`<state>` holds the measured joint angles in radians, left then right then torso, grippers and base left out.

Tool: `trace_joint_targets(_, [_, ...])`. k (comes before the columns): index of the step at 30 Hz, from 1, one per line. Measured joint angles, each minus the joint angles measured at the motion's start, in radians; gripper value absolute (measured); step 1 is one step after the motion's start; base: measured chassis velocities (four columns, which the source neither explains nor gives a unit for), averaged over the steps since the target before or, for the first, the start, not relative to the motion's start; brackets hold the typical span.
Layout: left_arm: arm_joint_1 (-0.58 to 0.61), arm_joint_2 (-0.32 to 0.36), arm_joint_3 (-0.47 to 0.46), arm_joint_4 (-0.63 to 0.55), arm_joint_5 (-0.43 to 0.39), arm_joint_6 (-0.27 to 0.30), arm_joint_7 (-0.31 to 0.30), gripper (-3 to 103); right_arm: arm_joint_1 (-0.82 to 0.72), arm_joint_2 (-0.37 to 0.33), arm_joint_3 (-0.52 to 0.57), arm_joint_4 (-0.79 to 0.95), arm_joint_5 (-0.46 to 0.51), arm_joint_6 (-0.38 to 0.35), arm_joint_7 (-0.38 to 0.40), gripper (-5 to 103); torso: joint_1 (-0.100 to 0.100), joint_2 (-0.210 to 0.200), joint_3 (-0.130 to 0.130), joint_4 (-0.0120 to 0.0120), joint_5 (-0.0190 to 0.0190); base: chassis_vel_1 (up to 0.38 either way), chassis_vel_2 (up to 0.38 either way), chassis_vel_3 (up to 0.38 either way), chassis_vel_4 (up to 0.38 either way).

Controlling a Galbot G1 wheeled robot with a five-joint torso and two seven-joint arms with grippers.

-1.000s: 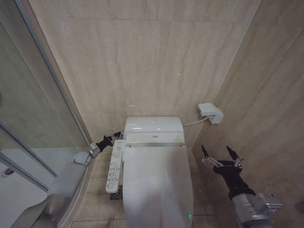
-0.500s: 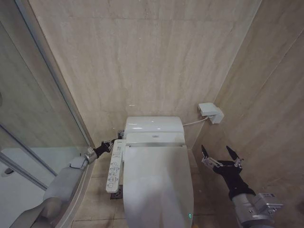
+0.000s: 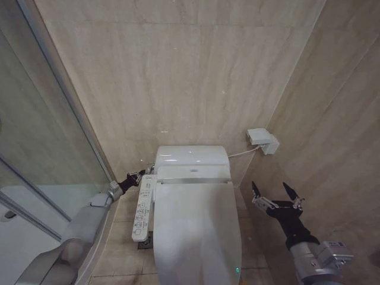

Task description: Open the toilet lid, clean the toilet bowl with a toilet brush, close the toilet lid, and flush.

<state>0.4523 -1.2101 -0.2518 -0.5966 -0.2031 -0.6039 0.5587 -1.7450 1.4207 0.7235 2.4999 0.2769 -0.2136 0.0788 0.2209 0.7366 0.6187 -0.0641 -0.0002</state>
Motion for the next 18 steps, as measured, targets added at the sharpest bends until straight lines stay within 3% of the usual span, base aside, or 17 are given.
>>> trace_joint_targets(2, [0.109,-0.006,-0.06,-0.187,-0.011,0.07,-0.213,0,0.0,0.0,0.0,0.0,0.0,0.0,0.0,100,0.0,0.0,0.0,0.0002,0.0003,0.0,0.0,0.0,0.0])
trace_joint_targets(3, [0.109,-0.006,-0.06,-0.187,-0.011,0.07,-0.213,0,0.0,0.0,0.0,0.0,0.0,0.0,0.0,100,0.0,0.0,0.0,0.0002,0.0003,0.0,0.0,0.0,0.0])
trace_joint_targets(5, [0.211,-0.019,-0.097,-0.36,-0.024,0.145,-0.441,0,0.0,0.0,0.0,0.0,0.0,0.0,0.0,100,0.0,0.0,0.0,0.0006,0.0001,0.0,0.0,0.0,0.0])
trace_joint_targets(7, [0.211,-0.019,-0.097,-0.36,-0.024,0.145,-0.441,0,0.0,0.0,0.0,0.0,0.0,0.0,0.0,100,0.0,0.0,0.0,0.0006,0.0001,0.0,0.0,0.0,0.0])
trace_joint_targets(8, [0.251,-0.028,-0.108,-0.436,-0.039,0.175,-0.524,0,0.0,0.0,0.0,0.0,0.0,0.0,0.0,100,0.0,0.0,0.0,0.0006,0.0002,0.0,0.0,0.0,0.0])
trace_joint_targets(9, [0.346,-0.039,-0.115,-0.627,-0.11,0.267,-0.655,0,0.0,0.0,0.0,0.0,0.0,0.0,0.0,100,0.0,0.0,0.0,-0.0003,0.0004,0.0,0.0,0.0,0.0])
trace_joint_targets(10, [0.386,-0.044,-0.129,-0.707,-0.127,0.306,-0.682,0,0.0,0.0,0.0,0.0,0.0,0.0,0.0,100,0.0,0.0,0.0,-0.0002,0.0003,0.0,0.0,0.0,0.0])
trace_joint_targets(17, [0.516,-0.046,-0.185,-0.924,-0.15,0.37,-0.723,6,0.0,0.0,0.0,0.0,0.0,0.0,0.0,100,0.0,0.0,0.0,0.0001,0.0003,0.0,0.0,0.0,0.0])
trace_joint_targets(18, [0.572,-0.042,-0.21,-1.0,-0.157,0.406,-0.725,6,0.0,0.0,0.0,0.0,0.0,0.0,0.0,100,0.0,0.0,0.0,0.0001,0.0005,0.0,0.0,0.0,0.0])
